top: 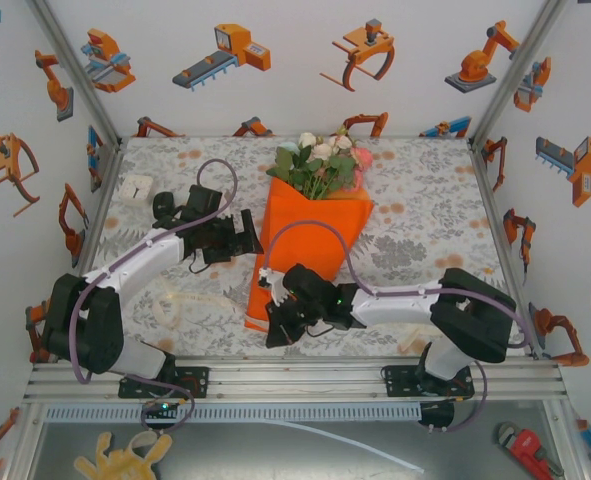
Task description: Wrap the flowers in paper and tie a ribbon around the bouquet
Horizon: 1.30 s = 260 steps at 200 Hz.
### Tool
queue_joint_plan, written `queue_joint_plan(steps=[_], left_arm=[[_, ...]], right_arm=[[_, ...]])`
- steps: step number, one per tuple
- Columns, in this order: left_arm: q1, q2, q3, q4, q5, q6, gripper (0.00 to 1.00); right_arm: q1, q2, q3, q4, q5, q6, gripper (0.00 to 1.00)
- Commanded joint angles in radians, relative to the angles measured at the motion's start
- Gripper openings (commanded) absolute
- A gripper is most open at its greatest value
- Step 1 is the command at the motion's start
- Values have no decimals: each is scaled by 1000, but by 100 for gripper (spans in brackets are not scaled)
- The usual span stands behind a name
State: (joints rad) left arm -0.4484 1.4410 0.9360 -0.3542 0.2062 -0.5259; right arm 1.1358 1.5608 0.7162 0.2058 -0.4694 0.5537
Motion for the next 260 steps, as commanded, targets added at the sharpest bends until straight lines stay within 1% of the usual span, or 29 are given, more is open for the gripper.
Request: queue_joint_plan(steps=[1, 11, 17, 24, 34, 40, 51, 67, 79, 89, 98, 119, 128, 142, 160, 170, 197, 214, 227, 240, 260], left_arm=[[-3, -13, -22, 4, 25, 15, 97], [-4, -23, -27, 8, 27, 14, 97], [-4, -31, -33, 17, 28, 15, 97], [-7, -41, -40, 25, 31, 15, 97], [-7, -53, -46, 36, 35, 17, 97], [-9, -59, -48, 38, 34, 17, 97], [-11, -63, -48, 35, 32, 21, 97], [-11, -65, -47, 32, 31, 20, 97], [-13, -68, -50, 33, 35, 13, 97], [-13, -73, -56, 45, 39, 6, 97], [-14, -75, -60, 54, 43, 1, 97], [-15, -74, -60, 57, 42, 0, 97], [-16, -69, -59, 57, 41, 0, 97], [-16, -64, -59, 57, 44, -2, 97], [-17, -56, -57, 57, 47, -3, 97], [-17, -57, -58, 58, 46, -2, 97], [-19, -52, -57, 55, 34, -2, 97], [-18, -45, -52, 55, 31, -2, 97], [-18, -42, -49, 55, 26, -5, 97], [-17, -37, -48, 56, 23, -8, 97], [-19, -30, -43, 57, 34, -13, 97]], right_arm=[[8, -119, -15, -26, 111, -6, 15], [7, -188, -31, -61, 213, -23, 19], [3, -225, -44, -85, 290, -34, 25], [-9, -263, -57, -112, 350, -53, 32], [-42, -300, -74, -147, 387, -83, 44], [-72, -318, -80, -181, 383, -104, 50], [-128, -339, -110, -218, 355, -151, 55], [-209, -374, -169, -256, 313, -174, 57], [-263, -403, -214, -274, 293, -185, 61], [-310, -419, -239, -284, 253, -189, 65], [-337, -421, -254, -285, 218, -197, 65], [-343, -405, -266, -273, 149, -197, 64], [-343, -394, -275, -253, 115, -197, 61], [-343, -377, -284, -230, 81, -194, 55], [-342, -364, -291, -230, 61, -191, 39], [-341, -368, -296, -242, 52, -190, 33], [-332, -390, -306, -269, 22, -163, 23], [-313, -397, -317, -279, 20, -133, 19], [-300, -397, -320, -306, 63, -100, 17], [-299, -406, -318, -344, 146, -46, 12], [-298, -468, -309, -465, 341, 35, 18]])
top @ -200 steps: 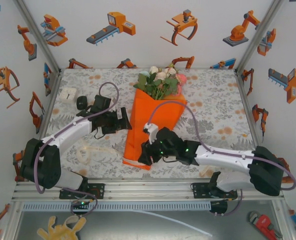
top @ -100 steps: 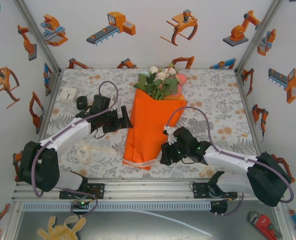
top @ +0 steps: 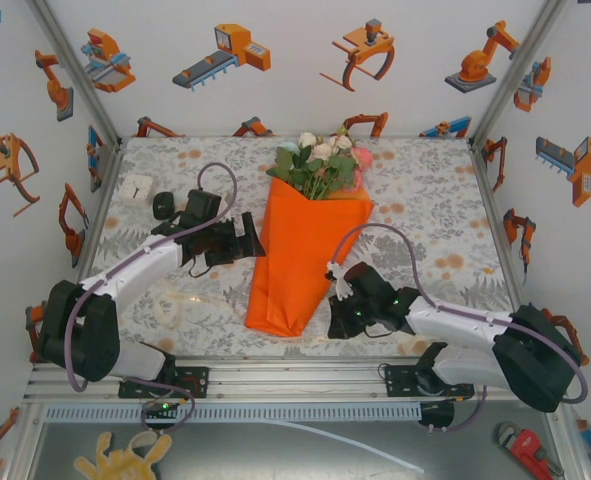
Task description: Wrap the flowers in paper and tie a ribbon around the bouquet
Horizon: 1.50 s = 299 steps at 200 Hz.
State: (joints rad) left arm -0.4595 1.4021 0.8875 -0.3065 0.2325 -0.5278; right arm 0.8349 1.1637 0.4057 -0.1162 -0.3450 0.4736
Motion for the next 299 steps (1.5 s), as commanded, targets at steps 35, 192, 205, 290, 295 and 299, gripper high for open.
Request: queue_joint_plan(steps=[35, 192, 205, 290, 295, 299], left_arm=[[-11, 27, 10, 46, 59, -11, 97], [-19, 401, 143, 149, 207, 2, 93], [-19, 410, 139, 171, 228, -15, 83], [-21, 450, 172, 296, 308, -165, 28], [-22, 451, 182, 297, 311, -173, 25], [-22, 449, 190, 293, 315, -179, 22]], right_arm=[[2, -176, 16, -139, 259, 122, 47], [-80, 232, 93, 356, 394, 622, 65], [-85, 267, 93, 396, 392, 622, 65], [-160, 362, 137, 521, 357, 668, 38], [-168, 355, 149, 511, 348, 660, 35], [-174, 349, 158, 499, 343, 653, 32]])
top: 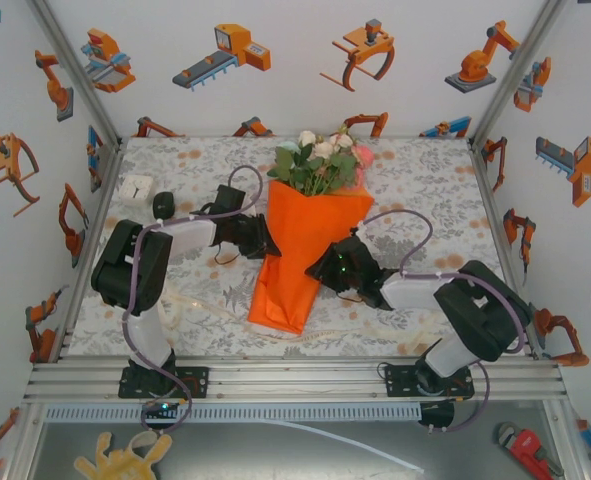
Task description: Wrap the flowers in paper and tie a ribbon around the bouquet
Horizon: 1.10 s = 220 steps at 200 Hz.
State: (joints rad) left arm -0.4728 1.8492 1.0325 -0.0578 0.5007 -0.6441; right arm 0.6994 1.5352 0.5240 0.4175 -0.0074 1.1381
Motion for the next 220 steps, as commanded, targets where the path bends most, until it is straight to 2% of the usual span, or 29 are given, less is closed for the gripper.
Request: queue_joint_plan(steps=[1, 18, 46, 74, 91, 143, 169, 190, 204, 220], left_arm=[[-9, 1, 46, 44, 47, -63, 21], [-17, -18, 72, 4, 21, -71, 11], [-22, -66, 61, 4, 14, -110, 6], [-38, -115, 39, -43, -21, -127, 3], [-47, -159, -14, -33, -35, -149, 0], [-130, -326, -200, -34, -104, -227, 0], [-162, -393, -277, -37, -149, -245, 0], [-173, -385, -305, -25, -165, -244, 1], [-176, -362, -311, -18, -172, -236, 3], [-179, -342, -324, 17, -182, -239, 15]], right_arm=[[-39, -25, 42, -39, 4, -14, 32], [-57, -60, 78, -100, -9, -52, 22], [-67, -120, 119, -170, -21, -83, 8], [-64, -150, 128, -209, -111, -67, 3], [-50, -199, 97, -233, -122, -61, 2], [25, -347, 26, -380, -113, -86, 2], [76, -377, -22, -414, -75, -85, 3], [103, -364, -70, -393, -44, -79, 6], [106, -344, -90, -376, -31, -81, 11], [106, -332, -89, -381, -7, -90, 25]])
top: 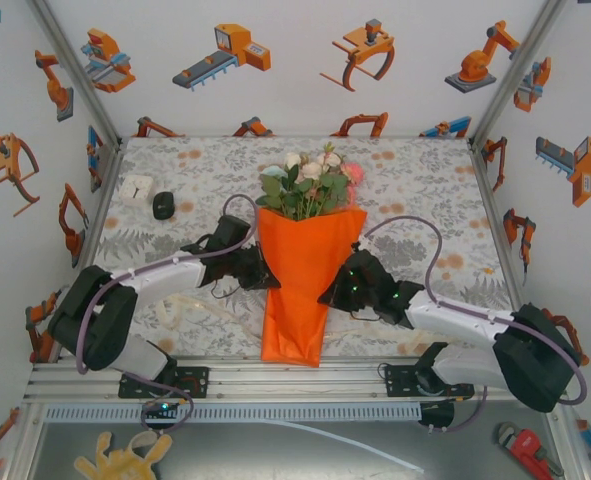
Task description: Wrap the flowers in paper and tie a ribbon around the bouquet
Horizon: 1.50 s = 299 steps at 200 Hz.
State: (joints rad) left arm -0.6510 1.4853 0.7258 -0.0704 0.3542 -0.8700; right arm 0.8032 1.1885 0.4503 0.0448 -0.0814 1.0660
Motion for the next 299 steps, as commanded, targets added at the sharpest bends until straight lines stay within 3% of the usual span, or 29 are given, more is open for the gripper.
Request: queue_joint_plan(steps=[1, 28, 58, 104, 136, 150, 188, 226, 248, 279, 299], left_arm=[[-1, 22, -17, 32, -35, -15, 16], [-2, 9, -18, 32, -60, -17, 33], [0, -89, 0, -69, -153, 15, 52], [17, -304, 41, -333, -346, 49, 56], [137, -456, -8, -579, -504, -57, 60], [233, -519, -66, -650, -499, -99, 63], [337, -672, -192, -786, -617, -236, 84], [385, -680, -291, -640, -545, -215, 87], [388, -575, -281, -570, -488, -188, 91], [389, -466, -261, -530, -508, -166, 94], [389, -432, -275, -461, -491, -166, 93]], right_arm=[[2, 15, -15, -10, 68, -18, 26], [2, -50, 15, -114, 128, -41, 43], [-19, -204, 59, -330, 223, -46, 51], [-213, -497, 47, -683, 277, 34, 55], [-348, -634, -2, -918, 222, 161, 63], [-388, -630, -37, -934, 147, 212, 72], [-410, -504, -50, -936, 138, 247, 74], [-412, -369, -7, -920, 160, 271, 73], [-416, -312, -29, -827, 129, 339, 67], [-416, -273, -79, -665, 121, 373, 19], [-426, -287, -77, -634, 177, 343, 0]])
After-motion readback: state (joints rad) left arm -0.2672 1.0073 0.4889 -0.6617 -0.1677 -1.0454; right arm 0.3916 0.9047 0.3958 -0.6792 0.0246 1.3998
